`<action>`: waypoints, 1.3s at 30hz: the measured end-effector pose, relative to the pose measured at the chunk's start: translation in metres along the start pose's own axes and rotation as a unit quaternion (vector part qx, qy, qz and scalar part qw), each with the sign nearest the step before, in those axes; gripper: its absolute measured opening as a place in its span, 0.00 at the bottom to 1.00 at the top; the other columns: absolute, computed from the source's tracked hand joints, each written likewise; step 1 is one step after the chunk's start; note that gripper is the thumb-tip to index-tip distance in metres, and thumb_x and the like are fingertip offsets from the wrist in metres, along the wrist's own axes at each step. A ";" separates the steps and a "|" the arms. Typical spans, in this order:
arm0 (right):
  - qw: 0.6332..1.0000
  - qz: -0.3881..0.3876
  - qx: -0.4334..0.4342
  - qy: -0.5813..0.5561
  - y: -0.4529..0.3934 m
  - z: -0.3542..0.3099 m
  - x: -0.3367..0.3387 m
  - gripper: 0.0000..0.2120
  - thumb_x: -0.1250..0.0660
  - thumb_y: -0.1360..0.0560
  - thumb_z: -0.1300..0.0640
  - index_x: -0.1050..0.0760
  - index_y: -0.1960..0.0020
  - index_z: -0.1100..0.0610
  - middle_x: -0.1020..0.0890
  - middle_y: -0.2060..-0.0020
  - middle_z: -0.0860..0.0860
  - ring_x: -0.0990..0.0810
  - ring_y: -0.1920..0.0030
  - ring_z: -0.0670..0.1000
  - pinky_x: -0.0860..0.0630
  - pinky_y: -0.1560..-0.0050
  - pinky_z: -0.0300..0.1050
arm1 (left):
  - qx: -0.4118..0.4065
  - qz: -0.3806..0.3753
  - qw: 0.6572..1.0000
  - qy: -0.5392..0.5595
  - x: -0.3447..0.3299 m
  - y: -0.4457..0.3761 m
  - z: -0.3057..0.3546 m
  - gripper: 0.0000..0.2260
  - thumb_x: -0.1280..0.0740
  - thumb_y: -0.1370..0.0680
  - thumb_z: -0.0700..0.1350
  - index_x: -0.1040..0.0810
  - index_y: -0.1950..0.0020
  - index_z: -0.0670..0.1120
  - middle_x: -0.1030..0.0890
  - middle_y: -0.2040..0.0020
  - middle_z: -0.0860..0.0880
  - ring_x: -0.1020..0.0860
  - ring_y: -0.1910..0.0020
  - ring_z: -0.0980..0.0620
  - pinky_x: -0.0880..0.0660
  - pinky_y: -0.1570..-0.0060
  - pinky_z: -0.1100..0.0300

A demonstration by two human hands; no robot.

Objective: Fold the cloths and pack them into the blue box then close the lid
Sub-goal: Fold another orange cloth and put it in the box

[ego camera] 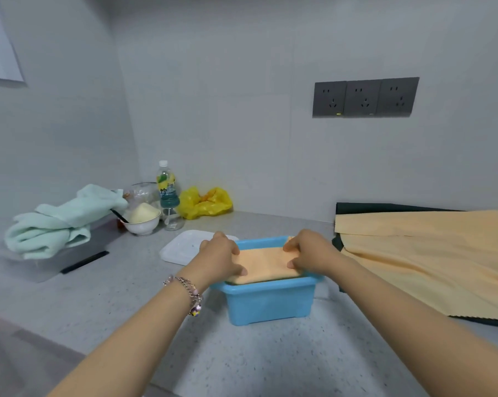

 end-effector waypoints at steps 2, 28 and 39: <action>0.999 0.002 -0.006 0.036 -0.003 -0.004 -0.003 0.22 0.28 0.29 0.56 0.26 0.35 0.54 0.25 0.39 0.51 0.25 0.41 0.53 0.30 0.46 0.41 | -0.003 -0.006 0.999 -0.046 -0.005 -0.003 0.004 0.24 0.26 0.30 0.54 0.24 0.37 0.47 0.32 0.39 0.47 0.32 0.41 0.45 0.37 0.43 0.59; 0.974 -0.173 -0.089 -0.118 -0.017 -0.027 -0.006 0.13 0.41 0.23 0.58 0.25 0.44 0.64 0.20 0.48 0.59 0.21 0.50 0.57 0.23 0.46 0.48 | 0.106 -0.237 0.954 0.150 -0.008 -0.030 0.033 0.16 0.44 0.20 0.39 0.27 0.36 0.36 0.25 0.38 0.38 0.23 0.42 0.39 0.25 0.42 0.47; 0.934 -0.232 -0.161 -0.217 -0.015 -0.023 -0.017 0.17 0.44 0.23 0.57 0.29 0.37 0.62 0.25 0.40 0.60 0.25 0.40 0.57 0.27 0.38 0.49 | 0.155 -0.298 0.915 0.225 -0.023 -0.030 0.034 0.17 0.48 0.21 0.43 0.29 0.36 0.41 0.29 0.45 0.39 0.29 0.57 0.44 0.29 0.51 0.53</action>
Point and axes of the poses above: each hand's wrist, its own y-axis away from the middle knuckle, its own x-axis out of the back of the hand, z = x × y, the point moved 2 cm from there along -y, towards the middle knuckle
